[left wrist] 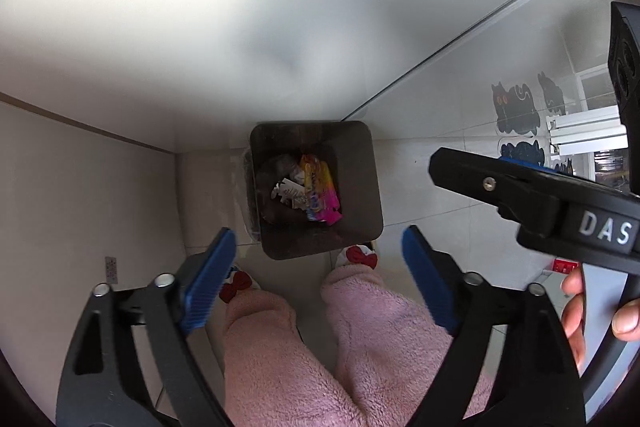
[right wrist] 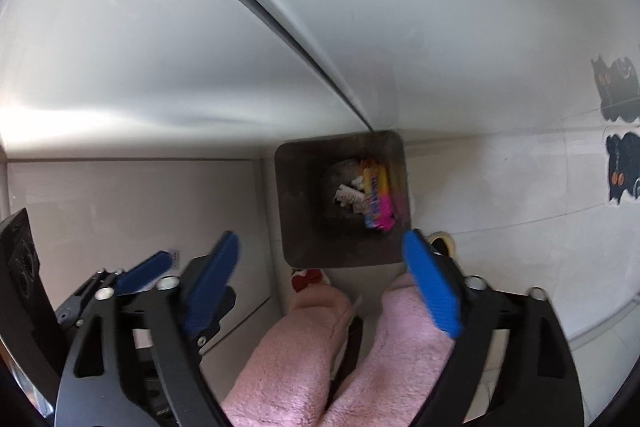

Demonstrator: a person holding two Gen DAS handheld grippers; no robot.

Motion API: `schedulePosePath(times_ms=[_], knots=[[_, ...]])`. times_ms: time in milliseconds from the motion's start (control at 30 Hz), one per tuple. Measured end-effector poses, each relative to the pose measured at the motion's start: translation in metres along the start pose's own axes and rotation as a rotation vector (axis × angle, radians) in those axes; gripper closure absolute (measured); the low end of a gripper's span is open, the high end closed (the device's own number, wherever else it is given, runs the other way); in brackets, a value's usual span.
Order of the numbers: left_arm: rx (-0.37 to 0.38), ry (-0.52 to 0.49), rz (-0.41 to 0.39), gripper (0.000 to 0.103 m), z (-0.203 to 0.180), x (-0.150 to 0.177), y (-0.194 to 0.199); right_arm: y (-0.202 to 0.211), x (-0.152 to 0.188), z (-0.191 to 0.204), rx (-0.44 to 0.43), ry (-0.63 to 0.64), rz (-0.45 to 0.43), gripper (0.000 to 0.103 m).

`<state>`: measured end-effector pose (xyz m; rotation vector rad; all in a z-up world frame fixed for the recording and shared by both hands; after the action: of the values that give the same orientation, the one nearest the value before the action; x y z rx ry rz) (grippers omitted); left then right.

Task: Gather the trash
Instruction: 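Raise both tools back toward the counter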

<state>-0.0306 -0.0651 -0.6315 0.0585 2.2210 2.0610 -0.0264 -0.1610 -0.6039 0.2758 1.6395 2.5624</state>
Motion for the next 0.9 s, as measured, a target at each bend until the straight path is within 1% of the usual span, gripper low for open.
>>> schedulePosePath(times_ms=[67,133,200,400,533,600,667,733,767,900], knots=[[-0.005,-0.014,-0.021,0.013,-0.001,0.0,0.013,0.012,-0.001,0.002,0.017,0.027,-0.022,0.009],[-0.005,-0.027,-0.036,0.01,-0.001,0.002,0.026,0.025,0.0,0.004,0.025,0.039,-0.039,0.003],[-0.005,-0.041,-0.054,0.008,-0.001,0.005,0.041,0.041,0.003,0.006,0.039,0.061,-0.056,0.004],[0.004,-0.048,-0.141,0.008,0.002,0.013,0.103,0.096,0.016,0.009,0.067,0.108,-0.128,0.003],[0.006,-0.035,-0.257,0.008,0.008,0.009,0.159,0.145,0.025,0.017,0.093,0.138,-0.202,0.003],[-0.014,-0.04,-0.324,0.008,0.01,0.003,0.187,0.17,0.026,0.025,0.089,0.143,-0.247,0.003],[-0.048,-0.049,-0.394,0.008,0.011,-0.003,0.214,0.191,0.024,0.029,0.082,0.144,-0.299,0.003],[-0.04,-0.054,-0.453,0.008,0.01,-0.011,0.238,0.216,0.017,0.036,0.078,0.147,-0.352,0.003],[-0.029,-0.051,-0.474,0.008,0.01,-0.016,0.248,0.225,0.014,0.04,0.078,0.152,-0.377,0.003],[-0.028,-0.052,-0.504,0.008,0.01,-0.04,0.275,0.259,-0.008,0.053,0.081,0.173,-0.457,0.003]])
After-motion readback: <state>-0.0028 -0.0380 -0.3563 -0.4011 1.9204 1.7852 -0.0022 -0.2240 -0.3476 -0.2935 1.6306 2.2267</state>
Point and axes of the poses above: each gripper's, at about its wrist camera, not at the fingertips, and y roughly against the way its jaws point, z to its left, x to its underside, the point moved 9 cm from there along -y, roughly the way its jaws point, and after that the axes turned 7 degrees about -x, right-handed, at the moved point
